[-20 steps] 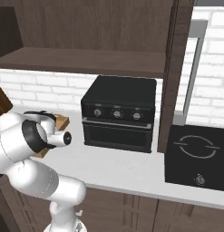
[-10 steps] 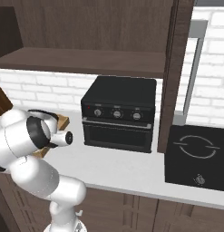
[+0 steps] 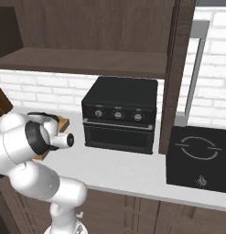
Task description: Pick the kettle from the counter and place it on the tray. Then pick the mug from the cabinet and place it on the tray. Then close the cabinet doors.
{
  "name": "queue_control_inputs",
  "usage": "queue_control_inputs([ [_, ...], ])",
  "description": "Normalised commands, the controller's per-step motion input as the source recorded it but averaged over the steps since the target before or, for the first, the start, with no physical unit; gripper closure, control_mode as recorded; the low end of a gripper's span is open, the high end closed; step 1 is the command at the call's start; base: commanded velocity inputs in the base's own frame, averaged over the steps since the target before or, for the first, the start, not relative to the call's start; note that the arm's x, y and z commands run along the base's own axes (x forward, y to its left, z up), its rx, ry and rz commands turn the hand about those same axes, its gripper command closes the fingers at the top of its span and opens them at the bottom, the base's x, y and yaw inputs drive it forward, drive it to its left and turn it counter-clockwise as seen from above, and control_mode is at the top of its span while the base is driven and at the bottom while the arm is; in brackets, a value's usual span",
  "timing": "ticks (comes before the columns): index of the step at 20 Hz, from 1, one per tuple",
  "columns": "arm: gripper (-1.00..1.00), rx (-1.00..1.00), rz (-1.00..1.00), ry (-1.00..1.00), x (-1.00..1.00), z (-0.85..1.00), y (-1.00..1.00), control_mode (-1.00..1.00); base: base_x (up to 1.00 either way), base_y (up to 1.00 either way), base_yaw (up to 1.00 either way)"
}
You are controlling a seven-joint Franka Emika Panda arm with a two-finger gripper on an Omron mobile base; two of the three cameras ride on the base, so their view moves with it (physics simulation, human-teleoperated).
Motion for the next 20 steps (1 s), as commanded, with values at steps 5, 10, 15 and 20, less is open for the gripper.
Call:
queue_control_inputs([
  [5, -1.00, 0.00, -0.01, 0.00, -0.38, 0.27, 0.00, -1.00, 0.00, 0.00, 0.00],
  [10, -1.00, 0.00, -0.01, 0.00, -0.34, 0.63, 0.01, -1.00, 0.00, 0.00, 0.00],
  [15, -1.00, -0.01, -0.02, 0.01, -0.32, 0.78, 0.00, -1.00, 0.00, 0.00, 0.00],
  [20, -1.00, -0.05, -0.07, 0.05, -0.30, 0.84, -0.14, -1.00, 0.00, 0.00, 0.00],
])
